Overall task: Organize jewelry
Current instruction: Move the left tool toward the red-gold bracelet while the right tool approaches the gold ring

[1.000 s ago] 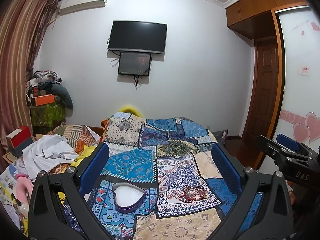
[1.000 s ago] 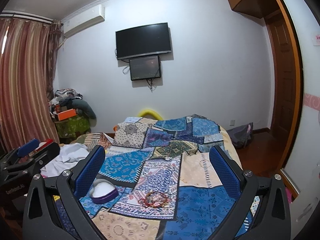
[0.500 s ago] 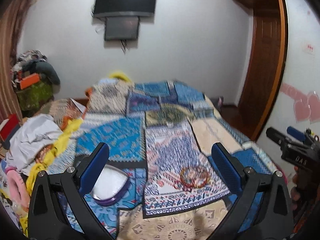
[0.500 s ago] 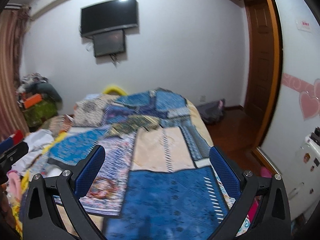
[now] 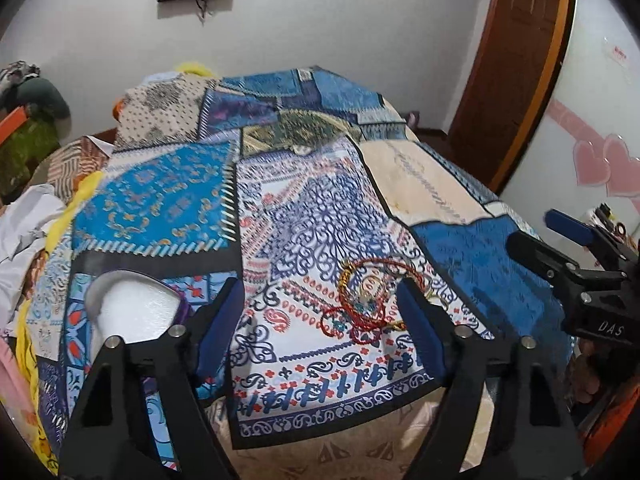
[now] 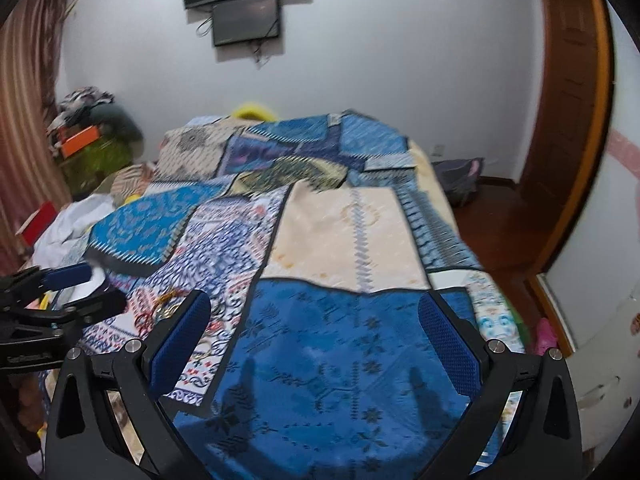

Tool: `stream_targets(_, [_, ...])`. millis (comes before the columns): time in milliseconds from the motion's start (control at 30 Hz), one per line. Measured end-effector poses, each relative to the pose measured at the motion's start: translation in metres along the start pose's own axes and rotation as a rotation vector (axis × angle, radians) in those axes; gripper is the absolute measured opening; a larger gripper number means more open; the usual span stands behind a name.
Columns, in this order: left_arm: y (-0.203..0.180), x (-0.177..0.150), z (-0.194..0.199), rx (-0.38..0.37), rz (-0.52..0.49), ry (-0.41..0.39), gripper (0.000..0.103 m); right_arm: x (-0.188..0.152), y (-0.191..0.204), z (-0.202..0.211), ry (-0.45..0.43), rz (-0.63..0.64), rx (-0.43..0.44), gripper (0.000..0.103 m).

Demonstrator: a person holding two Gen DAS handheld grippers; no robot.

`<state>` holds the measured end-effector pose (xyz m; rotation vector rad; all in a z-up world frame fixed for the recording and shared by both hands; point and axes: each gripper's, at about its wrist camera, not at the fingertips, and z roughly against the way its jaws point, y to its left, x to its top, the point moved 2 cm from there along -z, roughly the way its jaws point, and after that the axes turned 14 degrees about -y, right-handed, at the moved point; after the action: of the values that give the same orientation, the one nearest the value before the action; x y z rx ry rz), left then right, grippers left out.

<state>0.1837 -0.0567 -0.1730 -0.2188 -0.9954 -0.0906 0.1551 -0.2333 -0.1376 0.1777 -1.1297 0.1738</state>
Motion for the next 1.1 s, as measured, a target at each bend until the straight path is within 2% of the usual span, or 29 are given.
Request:
stream_targets(33, [0.000,-0.001,-0.003,-0.007,0.000,0.011,0.070,-0.002,0.002,-0.002,0.013,0.001,0.023,0.097])
stream_targets(333, [0.008,-0.019,-0.002,-0.004,-0.001,0.098,0.070,-0.017,0.024,-0.016,0.118,-0.008,0.192,0.052])
stream_targets(467, [0.011,-0.026,-0.001,-0.039,0.041,0.135,0.070,-0.022,0.037,-0.021,0.156,0.005,0.247,0.045])
stream_targets(700, [0.007,-0.030,0.005,-0.067,0.054,0.129,0.069,-0.034,0.054,-0.027,0.208,0.064,0.271,0.033])
stream_targets(800, [0.007,-0.029,0.005,-0.072,0.056,0.128,0.057,-0.038,0.054,-0.030,0.221,0.079,0.270,0.030])
stream_targets(1000, [0.009,-0.028,0.002,-0.066,0.053,0.131,0.045,-0.039,0.051,-0.037,0.234,0.067,0.270,0.019])
stream_targets(1100, [0.011,-0.026,0.000,-0.075,0.071,0.128,0.038,-0.039,0.051,-0.037,0.229,0.059,0.271,0.019])
